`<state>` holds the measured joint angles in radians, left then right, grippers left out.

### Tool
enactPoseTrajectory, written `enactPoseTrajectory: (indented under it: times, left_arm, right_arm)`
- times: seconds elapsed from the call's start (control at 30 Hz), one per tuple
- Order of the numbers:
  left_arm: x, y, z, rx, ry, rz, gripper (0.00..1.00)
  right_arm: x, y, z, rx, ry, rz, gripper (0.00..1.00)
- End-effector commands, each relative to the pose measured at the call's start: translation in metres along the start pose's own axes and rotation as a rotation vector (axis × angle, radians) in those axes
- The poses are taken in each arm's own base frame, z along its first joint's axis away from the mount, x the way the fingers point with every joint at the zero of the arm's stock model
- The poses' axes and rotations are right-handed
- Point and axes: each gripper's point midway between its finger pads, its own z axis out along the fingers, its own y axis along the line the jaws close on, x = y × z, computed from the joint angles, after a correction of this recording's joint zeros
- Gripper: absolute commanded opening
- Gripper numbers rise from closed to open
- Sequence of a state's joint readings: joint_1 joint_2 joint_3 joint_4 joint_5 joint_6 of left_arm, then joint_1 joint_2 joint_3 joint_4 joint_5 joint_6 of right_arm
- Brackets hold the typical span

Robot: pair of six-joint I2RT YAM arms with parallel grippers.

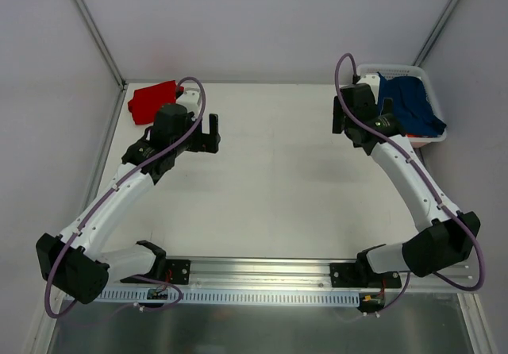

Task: Fold and stack the t-shirts
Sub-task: Grab crumpled tshirt from bin with the right arm

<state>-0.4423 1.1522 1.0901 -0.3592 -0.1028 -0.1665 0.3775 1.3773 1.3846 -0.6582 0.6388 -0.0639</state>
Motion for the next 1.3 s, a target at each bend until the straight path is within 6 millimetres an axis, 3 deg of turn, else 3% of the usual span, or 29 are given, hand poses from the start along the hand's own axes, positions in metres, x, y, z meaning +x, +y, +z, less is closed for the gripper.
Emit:
enactPoseTrajectory:
  times: [0.0, 0.33, 0.47, 0.63, 0.7, 0.73, 0.9, 1.1, 1.27]
  left_arm:
    - [-0.016, 0.000, -0.006, 0.017, -0.033, 0.025, 0.99]
    - [-0.008, 0.001, -0.001, 0.018, -0.008, 0.012, 0.99]
    - [-0.006, 0.003, 0.001, 0.011, -0.002, 0.011, 0.99]
    - [-0.003, 0.004, 0.003, 0.015, 0.009, 0.002, 0.99]
    - [-0.003, 0.002, 0.003, 0.026, 0.011, -0.001, 0.99]
    - [-0.004, 0.003, 0.003, 0.025, 0.010, -0.004, 0.99]
    - [-0.002, 0.002, 0.004, 0.030, 0.016, -0.006, 0.99]
    - [-0.001, 0.002, 0.006, 0.033, 0.022, -0.013, 0.99]
    - [0.000, 0.001, 0.006, 0.040, 0.027, -0.015, 0.99]
  right_arm:
    - [-0.015, -0.008, -0.001, -0.002, -0.008, -0.002, 1.00]
    - [-0.035, -0.010, -0.001, 0.000, -0.034, -0.008, 0.99]
    - [-0.044, -0.016, 0.011, 0.023, -0.040, 0.001, 0.99]
    - [-0.051, -0.024, 0.060, 0.002, 0.037, 0.085, 1.00]
    - [-0.044, -0.022, 0.086, -0.026, 0.090, 0.108, 0.99]
    - [-0.052, -0.022, 0.091, -0.040, 0.083, 0.114, 0.99]
    - [-0.047, -0.034, 0.142, 0.011, 0.146, 0.124, 0.99]
    - [-0.053, -0.058, 0.176, 0.018, 0.156, 0.238, 0.99]
    - [-0.047, -0.079, 0.200, 0.029, 0.173, 0.305, 0.89]
